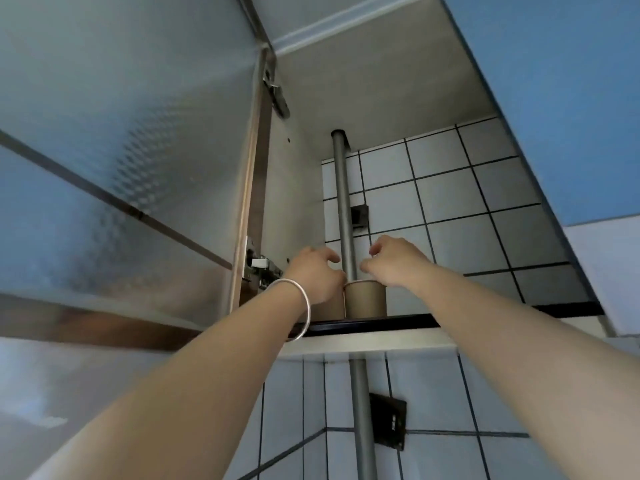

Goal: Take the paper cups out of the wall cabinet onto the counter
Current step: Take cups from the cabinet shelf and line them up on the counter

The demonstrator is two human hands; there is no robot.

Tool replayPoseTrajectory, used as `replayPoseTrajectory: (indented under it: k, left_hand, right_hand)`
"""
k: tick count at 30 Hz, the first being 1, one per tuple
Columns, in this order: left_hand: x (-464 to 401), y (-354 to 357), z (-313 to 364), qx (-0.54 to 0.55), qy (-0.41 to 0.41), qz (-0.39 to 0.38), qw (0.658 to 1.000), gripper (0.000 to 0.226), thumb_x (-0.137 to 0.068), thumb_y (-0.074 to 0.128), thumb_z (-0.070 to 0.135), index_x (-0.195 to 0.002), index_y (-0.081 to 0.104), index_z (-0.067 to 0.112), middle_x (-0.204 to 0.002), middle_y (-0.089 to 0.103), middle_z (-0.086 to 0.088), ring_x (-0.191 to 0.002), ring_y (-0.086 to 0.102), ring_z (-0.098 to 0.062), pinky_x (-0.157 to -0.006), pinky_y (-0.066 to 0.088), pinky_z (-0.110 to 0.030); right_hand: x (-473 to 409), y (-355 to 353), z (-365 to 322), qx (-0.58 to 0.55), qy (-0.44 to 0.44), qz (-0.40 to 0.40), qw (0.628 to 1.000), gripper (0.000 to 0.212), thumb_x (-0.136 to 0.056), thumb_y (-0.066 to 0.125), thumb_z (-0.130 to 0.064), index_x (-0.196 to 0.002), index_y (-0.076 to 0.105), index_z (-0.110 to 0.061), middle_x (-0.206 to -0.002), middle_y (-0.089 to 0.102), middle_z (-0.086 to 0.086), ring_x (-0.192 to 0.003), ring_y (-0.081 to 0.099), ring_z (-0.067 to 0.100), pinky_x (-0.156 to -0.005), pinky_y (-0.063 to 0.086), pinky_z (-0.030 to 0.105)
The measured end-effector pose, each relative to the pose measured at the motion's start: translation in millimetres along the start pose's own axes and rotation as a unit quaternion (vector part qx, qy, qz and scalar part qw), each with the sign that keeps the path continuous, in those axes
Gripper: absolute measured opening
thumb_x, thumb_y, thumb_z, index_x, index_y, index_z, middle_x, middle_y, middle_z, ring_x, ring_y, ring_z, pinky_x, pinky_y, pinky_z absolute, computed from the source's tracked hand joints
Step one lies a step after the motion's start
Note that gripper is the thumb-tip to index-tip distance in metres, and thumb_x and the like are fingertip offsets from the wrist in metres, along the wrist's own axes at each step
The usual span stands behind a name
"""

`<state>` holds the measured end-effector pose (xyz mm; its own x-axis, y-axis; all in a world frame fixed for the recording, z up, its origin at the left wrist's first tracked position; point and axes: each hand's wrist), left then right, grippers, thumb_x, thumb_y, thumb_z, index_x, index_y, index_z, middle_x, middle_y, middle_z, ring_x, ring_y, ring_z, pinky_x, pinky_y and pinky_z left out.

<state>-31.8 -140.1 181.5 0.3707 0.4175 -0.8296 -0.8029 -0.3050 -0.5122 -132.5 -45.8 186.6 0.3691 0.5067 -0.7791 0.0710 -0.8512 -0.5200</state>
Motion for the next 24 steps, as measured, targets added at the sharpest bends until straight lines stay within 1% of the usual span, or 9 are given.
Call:
replayPoseTrajectory:
  k: [3, 6, 7, 8, 10, 12, 16, 21, 24]
  left_hand:
    - [-20, 2, -6, -0.103, -0.005, -0.014, 0.995, 0.053, -0.088, 0.054, 0.034, -0.138, 0.044, 0.023, -0.146, 0.035, -0.011, -0.132, 0.040, -0.031, -0.108, 0.033, -0.035]
    - [-28, 5, -9, -0.162, -0.010, -0.039, 0.986, 0.047, -0.091, 0.049, 0.036, -0.134, 0.049, 0.017, -0.141, 0.043, -0.013, -0.128, 0.043, -0.030, -0.105, 0.036, -0.035]
    - [-29, 7, -11, -0.177, -0.009, -0.049, 0.983, 0.045, -0.093, 0.046, 0.036, -0.131, 0.052, 0.014, -0.137, 0.049, -0.014, -0.128, 0.044, -0.030, -0.103, 0.038, -0.035]
    - [-28, 9, -12, -0.186, -0.011, -0.057, 0.981, 0.044, -0.094, 0.043, 0.036, -0.129, 0.054, 0.011, -0.134, 0.054, -0.015, -0.127, 0.045, -0.030, -0.102, 0.039, -0.035]
    - [-25, 12, -13, -0.190, -0.015, -0.059, 0.980, 0.042, -0.097, 0.037, 0.031, -0.127, 0.055, 0.008, -0.132, 0.056, -0.016, -0.125, 0.048, -0.030, -0.100, 0.039, -0.034]
    - [-24, 14, -13, -0.173, -0.023, -0.050, 0.983, 0.040, -0.099, 0.033, 0.025, -0.128, 0.053, 0.007, -0.134, 0.055, -0.016, -0.125, 0.048, -0.030, -0.099, 0.039, -0.033]
    - [-19, 15, -9, -0.131, -0.033, -0.041, 0.990, 0.038, -0.099, 0.033, 0.024, -0.125, 0.054, 0.006, -0.131, 0.056, -0.017, -0.121, 0.051, -0.031, -0.094, 0.041, -0.033]
    - [-14, 7, -4, -0.030, -0.050, 0.000, 0.998, 0.033, -0.096, 0.037, 0.021, -0.117, 0.056, 0.003, -0.124, 0.058, -0.020, -0.114, 0.053, -0.033, -0.087, 0.041, -0.031]
    - [-10, -8, 4, 0.081, -0.061, 0.039, 0.994, 0.034, -0.094, 0.040, 0.027, -0.113, 0.055, 0.004, -0.121, 0.057, -0.021, -0.099, 0.053, -0.032, -0.080, 0.041, -0.031]
  right_hand:
    - [-13, -1, 0, 0.096, 0.035, -0.054, 0.993, 0.047, -0.088, 0.050, -0.026, -0.131, 0.048, -0.006, -0.126, 0.052, 0.014, -0.113, 0.050, 0.028, -0.076, 0.040, 0.028]
    - [-16, 1, -4, 0.143, 0.033, -0.095, 0.985, 0.046, -0.094, 0.044, -0.027, -0.133, 0.047, -0.003, -0.113, 0.048, 0.013, -0.097, 0.047, 0.025, -0.066, 0.039, 0.027]
    - [-17, 3, -4, 0.135, 0.039, -0.110, 0.984, 0.048, -0.096, 0.043, -0.029, -0.136, 0.044, -0.003, -0.120, 0.048, 0.015, -0.098, 0.047, 0.025, -0.069, 0.042, 0.029]
    - [-16, 5, -3, 0.124, 0.045, -0.122, 0.984, 0.050, -0.098, 0.040, -0.032, -0.139, 0.039, -0.003, -0.133, 0.046, 0.017, -0.107, 0.050, 0.027, -0.079, 0.044, 0.031]
    - [-11, 8, -1, 0.107, 0.055, -0.134, 0.984, 0.057, -0.099, 0.036, -0.037, -0.143, 0.032, -0.002, -0.150, 0.034, 0.017, -0.130, 0.044, 0.030, -0.103, 0.037, 0.033]
    - [-9, 10, 2, 0.096, 0.063, -0.136, 0.984, 0.060, -0.099, 0.036, -0.040, -0.143, 0.032, 0.000, -0.151, 0.034, 0.017, -0.135, 0.040, 0.030, -0.108, 0.033, 0.033]
    - [-12, 13, 6, 0.082, 0.065, -0.123, 0.987, 0.060, -0.096, 0.041, -0.043, -0.138, 0.040, 0.000, -0.146, 0.041, 0.017, -0.128, 0.048, 0.029, -0.105, 0.038, 0.033]
    - [-13, 10, 10, 0.020, 0.066, -0.095, 0.993, 0.062, -0.093, 0.045, -0.047, -0.135, 0.044, 0.000, -0.139, 0.048, 0.016, -0.122, 0.053, 0.030, -0.103, 0.044, 0.036]
    - [-14, -5, 11, -0.082, 0.077, -0.076, 0.991, 0.059, -0.089, 0.050, -0.052, -0.126, 0.051, -0.006, -0.120, 0.056, 0.014, -0.108, 0.059, 0.028, -0.094, 0.052, 0.038]
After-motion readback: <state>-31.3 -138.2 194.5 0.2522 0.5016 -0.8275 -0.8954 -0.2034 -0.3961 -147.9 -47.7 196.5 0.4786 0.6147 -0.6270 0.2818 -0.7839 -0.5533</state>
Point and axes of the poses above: each hand's wrist, its own x-axis away from the middle knuckle, its own y-axis out of the palm, z = x × y
